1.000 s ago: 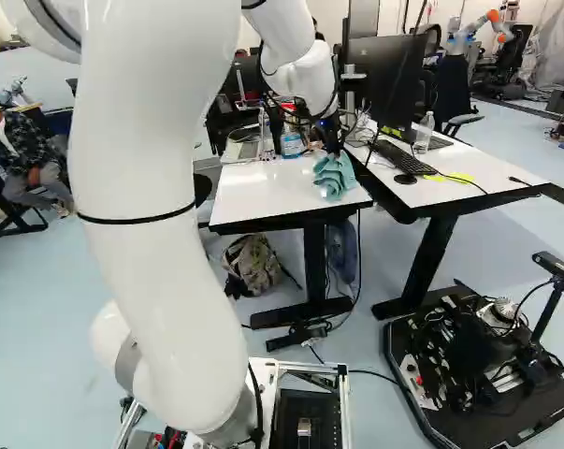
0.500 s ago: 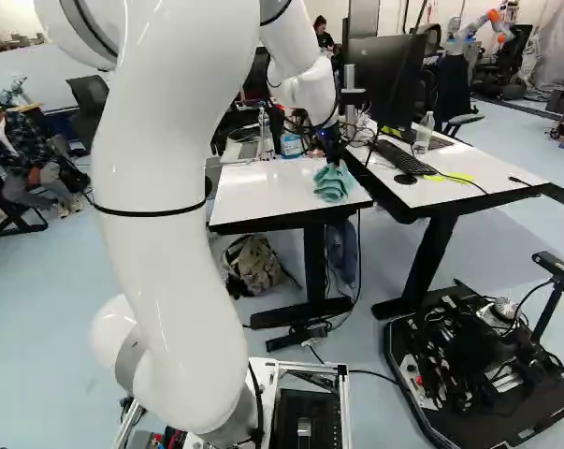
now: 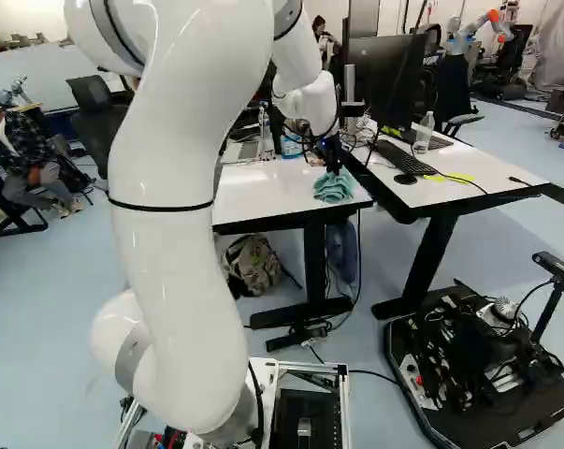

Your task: Clean the table with the green towel

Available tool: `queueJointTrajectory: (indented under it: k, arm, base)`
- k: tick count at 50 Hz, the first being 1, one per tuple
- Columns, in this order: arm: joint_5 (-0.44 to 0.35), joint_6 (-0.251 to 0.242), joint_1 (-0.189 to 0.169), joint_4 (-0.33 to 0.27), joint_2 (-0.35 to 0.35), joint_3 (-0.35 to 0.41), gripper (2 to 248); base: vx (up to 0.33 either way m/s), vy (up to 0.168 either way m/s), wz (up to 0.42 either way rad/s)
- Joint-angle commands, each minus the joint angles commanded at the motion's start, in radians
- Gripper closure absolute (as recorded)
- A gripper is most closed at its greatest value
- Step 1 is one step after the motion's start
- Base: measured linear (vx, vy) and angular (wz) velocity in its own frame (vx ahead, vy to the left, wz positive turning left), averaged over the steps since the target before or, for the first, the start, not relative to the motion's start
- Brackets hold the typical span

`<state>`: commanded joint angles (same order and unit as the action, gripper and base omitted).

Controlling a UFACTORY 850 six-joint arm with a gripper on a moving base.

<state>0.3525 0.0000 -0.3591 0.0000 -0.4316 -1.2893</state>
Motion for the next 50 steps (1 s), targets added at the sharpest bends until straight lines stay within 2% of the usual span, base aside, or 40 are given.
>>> queueJointTrajectory:
  k: [19, 50]
  arm:
    - [0.000, 0.000, 0.000, 0.000, -0.049, -0.011, 228]
    - [0.020, 0.000, 0.000, 0.000, -0.049, -0.011, 228]
  base:
    - [0.000, 0.000, 0.000]
    - [0.000, 0.000, 0.000]
